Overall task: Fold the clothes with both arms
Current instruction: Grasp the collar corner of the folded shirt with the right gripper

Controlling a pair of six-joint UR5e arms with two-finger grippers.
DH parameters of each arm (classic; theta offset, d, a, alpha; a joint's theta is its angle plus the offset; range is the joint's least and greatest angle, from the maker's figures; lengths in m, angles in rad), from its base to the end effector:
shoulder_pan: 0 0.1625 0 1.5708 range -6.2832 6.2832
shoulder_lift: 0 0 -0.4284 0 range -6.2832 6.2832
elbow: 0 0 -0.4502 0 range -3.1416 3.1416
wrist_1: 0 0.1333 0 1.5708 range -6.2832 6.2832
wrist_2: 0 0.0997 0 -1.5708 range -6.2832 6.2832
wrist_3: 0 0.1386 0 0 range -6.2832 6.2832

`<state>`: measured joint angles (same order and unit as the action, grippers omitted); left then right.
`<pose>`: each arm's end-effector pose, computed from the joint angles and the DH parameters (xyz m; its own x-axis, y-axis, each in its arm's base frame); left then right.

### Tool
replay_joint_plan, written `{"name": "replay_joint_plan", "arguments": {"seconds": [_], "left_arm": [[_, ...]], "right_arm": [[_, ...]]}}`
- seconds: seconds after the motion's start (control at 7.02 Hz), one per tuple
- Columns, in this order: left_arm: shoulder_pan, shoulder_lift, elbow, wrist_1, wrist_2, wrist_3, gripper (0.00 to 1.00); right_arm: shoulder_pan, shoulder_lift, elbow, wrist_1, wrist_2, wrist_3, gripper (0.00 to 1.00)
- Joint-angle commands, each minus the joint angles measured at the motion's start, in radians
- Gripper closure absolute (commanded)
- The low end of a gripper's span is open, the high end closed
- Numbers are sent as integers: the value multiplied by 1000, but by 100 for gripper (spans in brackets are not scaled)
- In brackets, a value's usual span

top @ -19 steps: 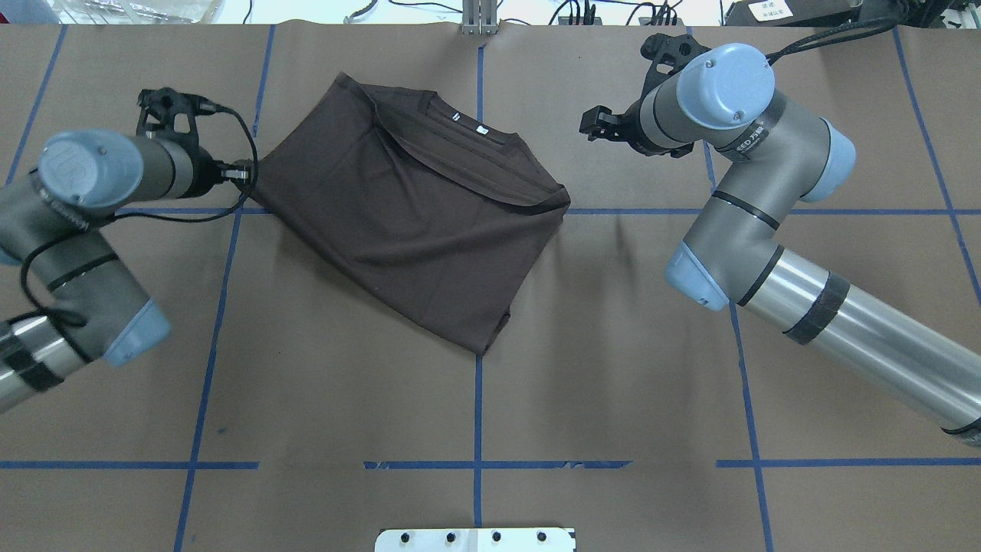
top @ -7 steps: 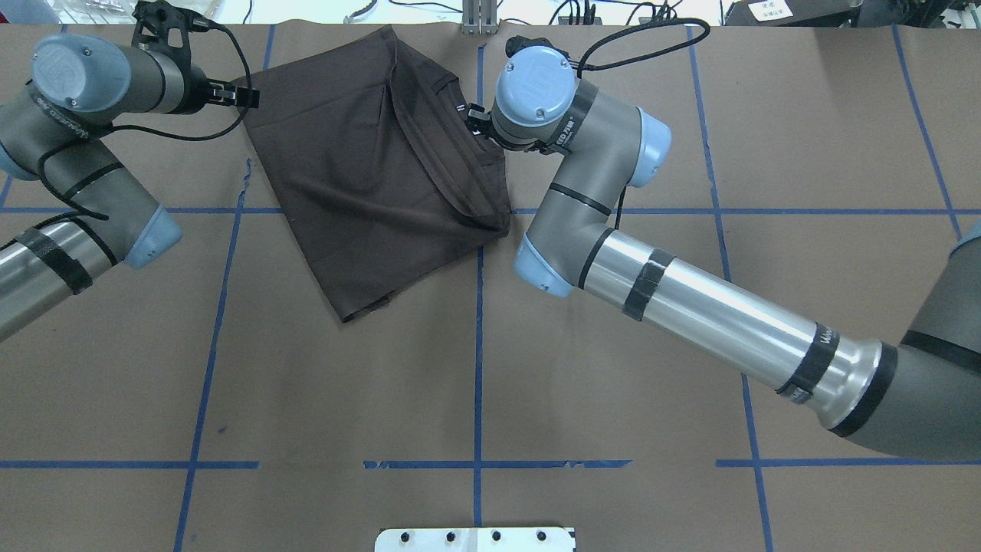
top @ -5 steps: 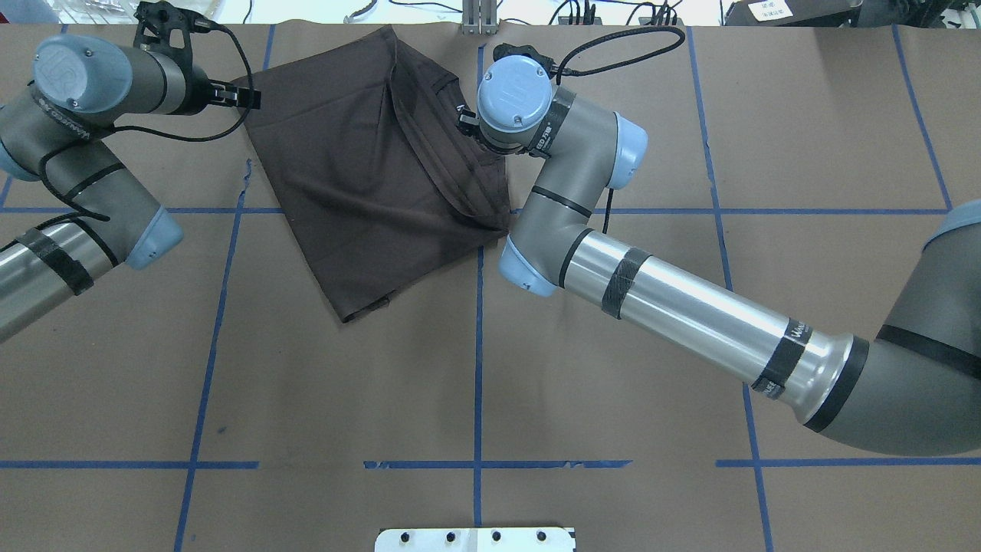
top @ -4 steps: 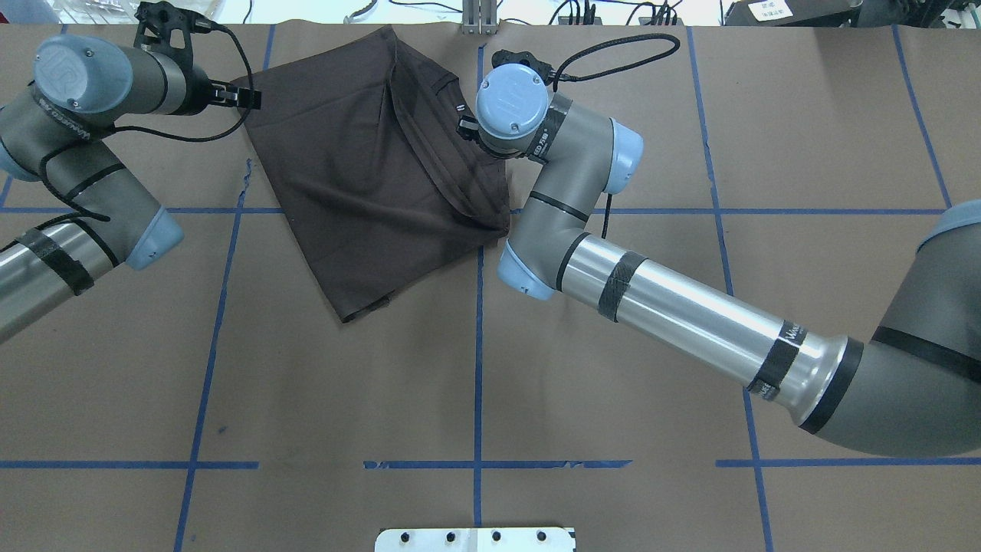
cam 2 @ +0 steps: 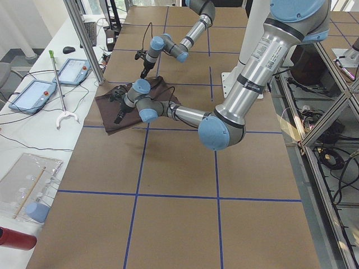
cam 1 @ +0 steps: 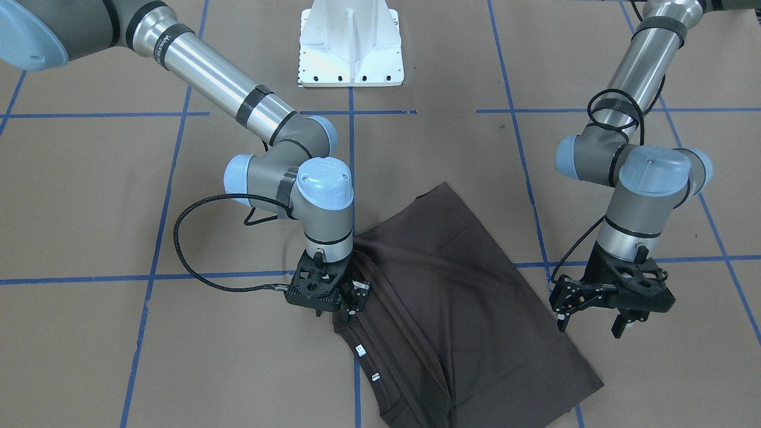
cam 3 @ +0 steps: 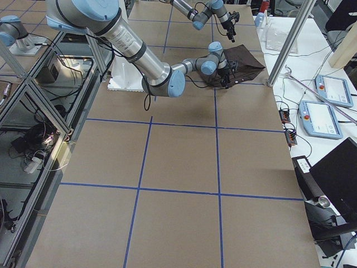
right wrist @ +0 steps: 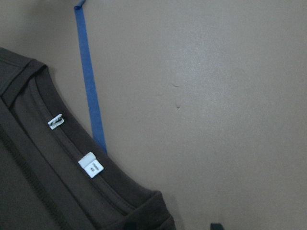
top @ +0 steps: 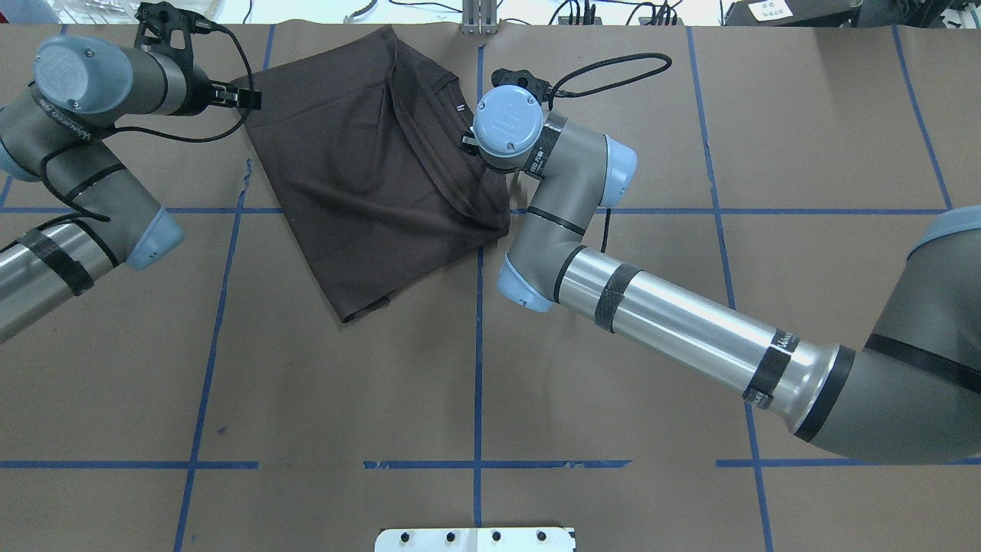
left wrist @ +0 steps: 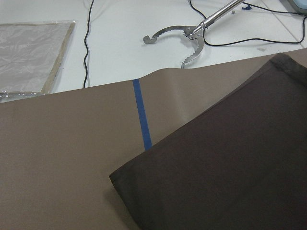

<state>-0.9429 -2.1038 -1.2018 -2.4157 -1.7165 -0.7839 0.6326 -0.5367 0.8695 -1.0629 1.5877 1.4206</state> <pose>0.3966 -0.7390 0.4467 0.7369 0.1776 -0.6523 0.2927 0.7859 0.5447 -0.6996 -0.6752 0.2526 0.6188 0.2681 0.7384 -0.4940 0.8637 0.1004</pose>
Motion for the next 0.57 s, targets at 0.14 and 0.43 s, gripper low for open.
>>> {"name": "replay_joint_plan", "arguments": {"seconds": [0.14,0.43], "left_arm": [[1,1,1,1,0,0,0],[1,2,1,1,0,0,0]], "right_arm": [[-7,7,-6,0,-6,1,45],[-11,9,-6,0,-8,1,46]]}}
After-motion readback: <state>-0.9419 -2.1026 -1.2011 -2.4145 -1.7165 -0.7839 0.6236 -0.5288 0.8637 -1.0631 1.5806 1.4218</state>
